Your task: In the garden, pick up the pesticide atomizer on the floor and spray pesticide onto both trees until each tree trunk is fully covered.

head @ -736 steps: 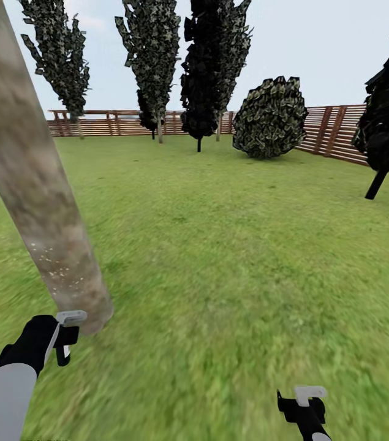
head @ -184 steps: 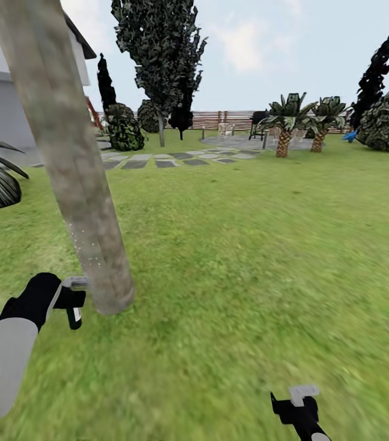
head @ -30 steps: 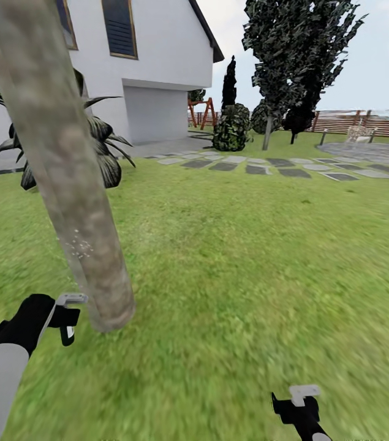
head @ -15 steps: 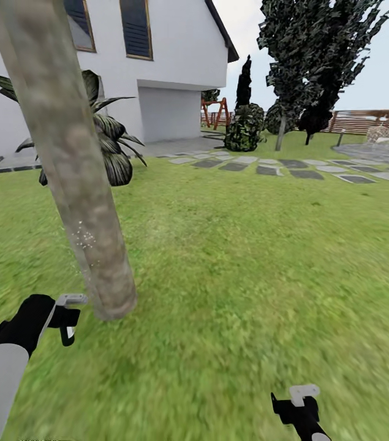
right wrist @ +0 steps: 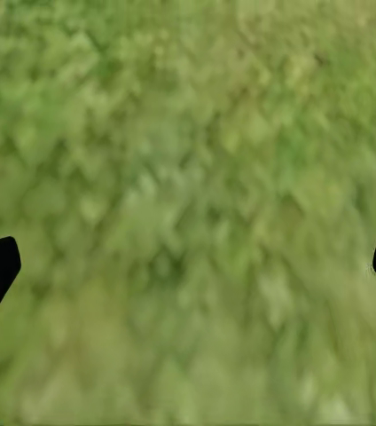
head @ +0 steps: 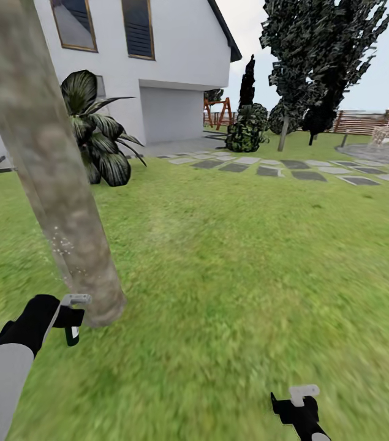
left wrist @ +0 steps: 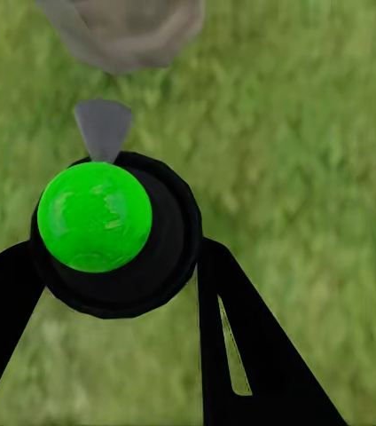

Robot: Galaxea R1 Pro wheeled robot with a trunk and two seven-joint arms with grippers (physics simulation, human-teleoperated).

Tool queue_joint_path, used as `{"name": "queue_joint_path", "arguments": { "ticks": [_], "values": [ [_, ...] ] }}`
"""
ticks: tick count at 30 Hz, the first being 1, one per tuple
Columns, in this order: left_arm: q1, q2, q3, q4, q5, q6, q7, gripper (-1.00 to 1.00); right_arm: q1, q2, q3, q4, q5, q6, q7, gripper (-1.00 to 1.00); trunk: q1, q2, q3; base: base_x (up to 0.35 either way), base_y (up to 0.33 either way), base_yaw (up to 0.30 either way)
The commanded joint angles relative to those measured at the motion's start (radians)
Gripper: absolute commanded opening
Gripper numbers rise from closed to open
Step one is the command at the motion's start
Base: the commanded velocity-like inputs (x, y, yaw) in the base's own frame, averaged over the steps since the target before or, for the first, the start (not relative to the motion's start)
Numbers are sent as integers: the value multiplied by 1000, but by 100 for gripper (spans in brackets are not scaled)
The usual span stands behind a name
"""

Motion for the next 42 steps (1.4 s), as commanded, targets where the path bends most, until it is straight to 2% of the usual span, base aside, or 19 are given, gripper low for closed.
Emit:
{"name": "queue_joint_path", "arguments": {
  "ticks": [1, 8, 12, 14, 18, 21, 26, 30, 37, 42],
  "values": [
    [-1, -1, 4, -1, -11, 3, -9, -100, 0, 0, -1, 1, 11, -2, -7, 100, 0, 0, -1, 166, -260, 150],
    [-1, -1, 6, -7, -8, 0, -3, -100, 0, -1, -1, 1, 11, -2, -7, 100, 0, 0, -1, 173, -253, 259],
    [-1, 0, 27, -18, 38, 1, -3, -100, 0, -1, -1, 1, 11, -2, -7, 100, 0, 0, -1, 260, -171, 277],
    [-2, 2, 28, -67, 50, 6, -2, -100, 0, -1, -1, 1, 11, -2, -7, 100, 0, 0, -1, 282, -143, 277],
    [-5, 3, 28, -154, 50, 38, -3, -100, 0, -1, -1, 1, 11, -2, -7, 100, 0, 0, -1, 277, -162, 277],
    [-13, 2, 27, -161, 51, 70, -3, -100, 0, -1, -1, 1, 11, -2, -7, 100, 0, 0, -1, 147, -223, 276],
    [-21, -2, 25, -168, 48, 82, -1, -100, 0, -1, -1, 1, 11, -2, -7, 100, 0, 0, -1, -119, -245, 247],
    [-55, -2, 18, -168, 44, 141, 0, -100, 0, -4, -1, 1, 11, -2, -7, 100, 0, 0, -1, 182, -220, 33],
    [-56, -2, 16, -169, 42, 146, 3, -100, 0, -6, -1, 1, 12, -2, -7, 100, 0, 0, -1, 256, -209, 1],
    [-59, 3, 16, -169, 42, 146, 3, -100, 0, -5, -1, 1, 11, -2, -7, 100, 0, 0, -1, 20, -278, 0]
  ]
}}
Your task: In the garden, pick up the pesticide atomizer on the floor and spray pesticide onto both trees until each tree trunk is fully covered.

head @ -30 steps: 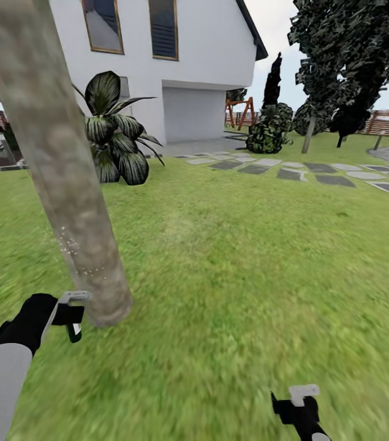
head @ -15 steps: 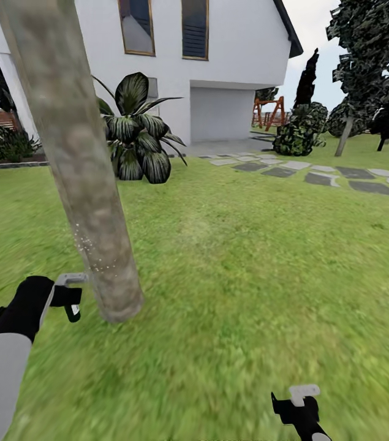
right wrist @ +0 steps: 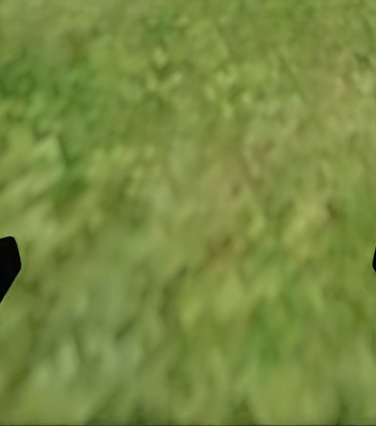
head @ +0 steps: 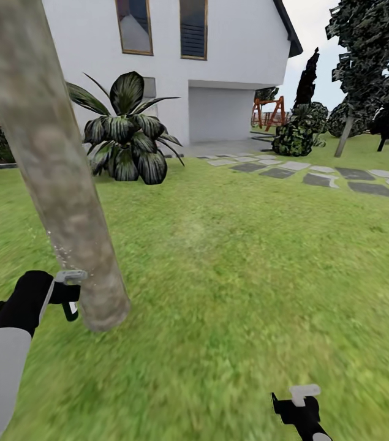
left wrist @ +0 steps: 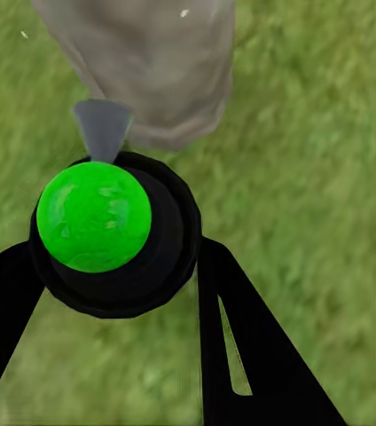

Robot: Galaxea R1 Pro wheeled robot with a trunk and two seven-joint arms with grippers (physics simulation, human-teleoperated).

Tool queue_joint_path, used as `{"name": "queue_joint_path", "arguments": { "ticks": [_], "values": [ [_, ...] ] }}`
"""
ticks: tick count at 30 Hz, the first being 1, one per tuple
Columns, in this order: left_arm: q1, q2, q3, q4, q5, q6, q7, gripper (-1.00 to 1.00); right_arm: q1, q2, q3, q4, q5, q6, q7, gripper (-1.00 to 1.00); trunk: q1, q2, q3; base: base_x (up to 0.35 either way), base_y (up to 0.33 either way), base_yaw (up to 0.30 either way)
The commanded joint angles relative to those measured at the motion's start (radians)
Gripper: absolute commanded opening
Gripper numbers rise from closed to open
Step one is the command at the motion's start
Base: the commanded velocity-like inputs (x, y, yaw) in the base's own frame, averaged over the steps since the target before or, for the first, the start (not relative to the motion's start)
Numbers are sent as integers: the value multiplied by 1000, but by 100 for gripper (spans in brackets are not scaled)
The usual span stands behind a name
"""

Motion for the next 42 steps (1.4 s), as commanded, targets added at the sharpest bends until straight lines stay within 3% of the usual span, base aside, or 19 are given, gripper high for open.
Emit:
{"name": "queue_joint_path", "arguments": {
  "ticks": [1, 15, 22, 33, 37, 42],
  "values": [
    [-1, 2, 3, -7, -9, 4, -10, -100, -1, 0, -1, 1, 10, -2, -7, 100, 0, 0, -1, 1, -284, 0],
    [-3, 5, 4, -32, -9, 6, -4, -100, -1, 2, -1, 1, 10, -2, -7, 100, 0, 0, -1, 0, -284, 171],
    [-61, -2, 3, -33, -7, 66, -4, -100, -1, 2, -1, 1, 10, -2, -7, 100, 0, 0, -1, 139, -256, 205],
    [-109, 6, 1, -40, -10, 82, -4, -100, -1, 3, -1, 1, 10, -2, -7, 100, 0, 0, -1, 182, -235, 124],
    [-145, 5, 2, -40, -46, 89, -4, -100, -1, 3, -1, 1, 11, -2, -7, 100, 0, 0, -1, 2, -288, 276],
    [-159, 0, 1, -38, -55, 92, -4, -100, -1, 3, -1, 1, 11, -2, -7, 100, 0, 0, -1, -33, -289, 276]
  ]
}}
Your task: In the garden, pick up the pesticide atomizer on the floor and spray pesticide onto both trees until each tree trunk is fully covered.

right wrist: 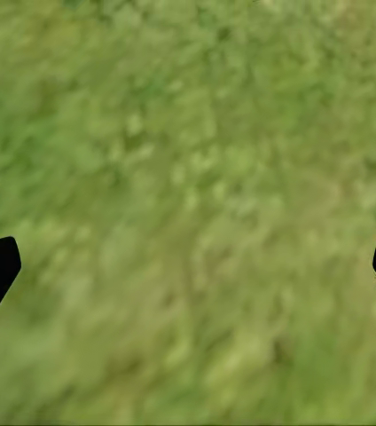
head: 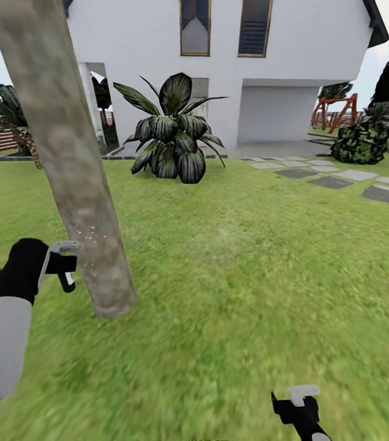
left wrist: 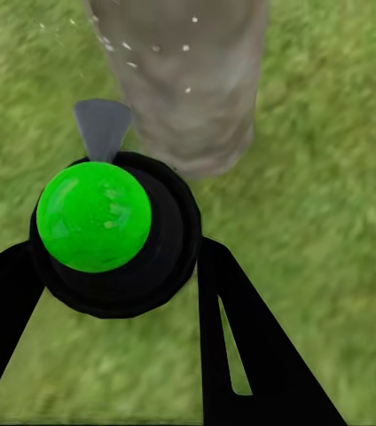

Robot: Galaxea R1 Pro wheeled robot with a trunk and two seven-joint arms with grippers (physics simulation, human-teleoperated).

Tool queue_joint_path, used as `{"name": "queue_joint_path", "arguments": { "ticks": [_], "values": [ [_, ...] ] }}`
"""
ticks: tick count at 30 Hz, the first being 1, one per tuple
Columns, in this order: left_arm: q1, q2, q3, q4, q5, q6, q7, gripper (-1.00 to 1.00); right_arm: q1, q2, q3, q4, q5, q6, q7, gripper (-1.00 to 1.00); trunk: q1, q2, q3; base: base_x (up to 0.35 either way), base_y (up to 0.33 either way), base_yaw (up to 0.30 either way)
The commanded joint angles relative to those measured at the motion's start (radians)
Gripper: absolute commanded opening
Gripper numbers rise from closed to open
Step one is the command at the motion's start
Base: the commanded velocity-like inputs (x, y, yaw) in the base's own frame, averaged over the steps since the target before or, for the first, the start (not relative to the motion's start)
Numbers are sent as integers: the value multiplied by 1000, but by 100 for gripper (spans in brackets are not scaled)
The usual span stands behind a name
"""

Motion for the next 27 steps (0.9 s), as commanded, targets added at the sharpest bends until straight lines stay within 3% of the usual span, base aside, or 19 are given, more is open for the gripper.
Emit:
{"name": "queue_joint_path", "arguments": {
  "ticks": [1, 7, 20, 27],
  "values": [
    [-1, -1, 2, -1, -12, 3, -10, -100, 0, 0, -1, 1, 10, -2, -7, 100, 0, 0, -1, -108, -289, 234],
    [-1, -4, 2, -1, -12, 3, -10, -100, 0, -2, -1, 1, 10, -2, -7, 100, 0, 0, -1, -131, -288, 40],
    [7, -3, 0, -1, -13, 1, -10, -100, 0, -3, -1, 0, 10, -2, -7, 100, 0, 0, -1, 18, -309, 4],
    [13, -3, -3, 1, -13, 1, -10, -100, 0, -1, -1, 0, 10, -2, -7, 100, 0, 0, -1, 96, -311, 220]
  ]
}}
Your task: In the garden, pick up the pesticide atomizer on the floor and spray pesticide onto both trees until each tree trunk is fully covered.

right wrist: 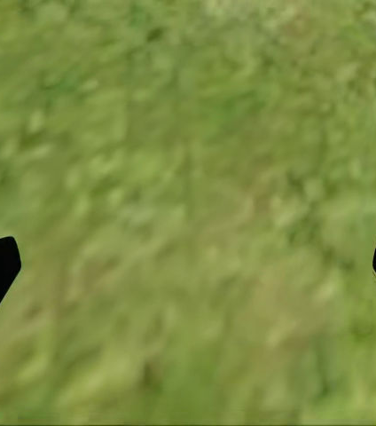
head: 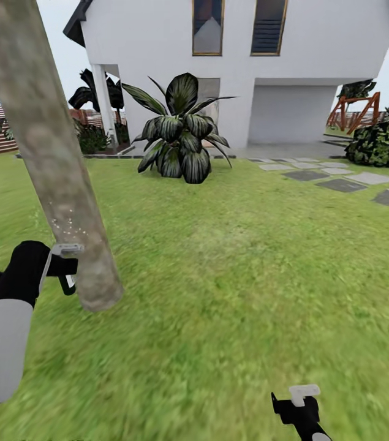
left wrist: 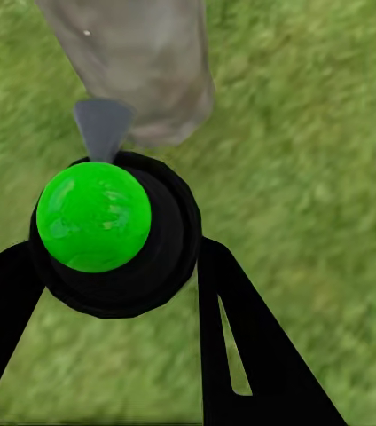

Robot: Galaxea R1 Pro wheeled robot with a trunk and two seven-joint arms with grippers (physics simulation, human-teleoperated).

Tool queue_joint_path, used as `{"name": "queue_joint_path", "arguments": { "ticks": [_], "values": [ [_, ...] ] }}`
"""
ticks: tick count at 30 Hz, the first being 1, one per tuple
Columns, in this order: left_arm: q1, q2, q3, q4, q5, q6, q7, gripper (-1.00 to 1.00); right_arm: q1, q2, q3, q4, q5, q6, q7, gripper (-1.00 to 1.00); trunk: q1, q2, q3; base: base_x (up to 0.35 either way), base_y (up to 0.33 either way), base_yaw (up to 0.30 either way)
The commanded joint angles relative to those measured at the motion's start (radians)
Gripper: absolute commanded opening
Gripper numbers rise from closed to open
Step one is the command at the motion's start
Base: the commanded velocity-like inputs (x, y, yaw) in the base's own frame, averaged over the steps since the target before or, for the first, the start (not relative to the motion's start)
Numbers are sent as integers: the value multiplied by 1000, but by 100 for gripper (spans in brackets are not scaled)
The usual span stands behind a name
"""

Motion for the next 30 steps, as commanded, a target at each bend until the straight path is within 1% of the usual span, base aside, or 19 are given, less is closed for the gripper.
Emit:
{"name": "queue_joint_path", "arguments": {
  "ticks": [1, 5, 7, 10, 13, 16, 18, 21, 22, 23, 26, 29, 30],
  "values": [
    [-1, -1, 1, 0, -11, 2, -10, -100, 0, 0, -1, 0, 10, -2, -7, 100, 0, 0, -1, 150, -307, 273],
    [9, 4, 2, 12, -10, -3, -3, -100, 0, 1, -1, 0, 10, -2, -7, 100, 0, 0, -1, 209, -270, 275],
    [31, 5, 3, 14, -9, -6, 25, -100, 0, 1, -1, 1, 11, -2, -7, 100, 0, 0, -1, 247, -237, 275],
    [40, 5, 5, 16, -7, -10, 45, -100, 0, 2, -1, 1, 12, -2, -7, 100, 0, 0, -1, 261, -228, 222],
    [60, -2, 8, 16, -4, -11, 47, -100, 0, 1, -1, 1, 11, -2, -7, 100, 0, 0, -1, 276, -216, 41],
    [68, -5, 10, 17, 2, -11, 45, -100, 0, 1, -1, 1, 11, -2, -7, 100, 0, 0, -1, 279, -212, 4],
    [96, -18, 12, 24, 0, -14, 47, -100, 0, 1, -1, 1, 11, -2, -7, 100, 0, 0, -1, 280, -211, 1],
    [108, -15, 17, 25, -2, -16, 48, -100, 0, 1, -1, 1, 11, -2, -7, 100, 0, 0, -1, 280, -211, 91],
    [127, -12, 18, 25, -2, -19, 48, -100, 0, 1, -1, 1, 11, -2, -7, 100, 0, 0, -1, 280, -211, 228],
    [143, -11, 18, 24, -2, -30, 48, -100, 0, 1, -1, 1, 11, -2, -7, 100, 0, 0, -1, 280, -211, 252],
    [179, -11, 19, 23, -4, -90, 50, -100, 0, 1, -1, 1, 11, -2, -7, 100, 0, 0, -1, 280, -211, 269],
    [232, -12, 20, 24, -1, -119, 50, -100, 0, 1, -1, 1, 12, -2, -7, 100, 0, 0, -1, 280, -211, 276],
    [238, -14, 21, 25, -1, -131, 50, -100, 0, 2, -1, 1, 12, -2, -7, 100, 0, 0, -1, 280, -211, 276]
  ]
}}
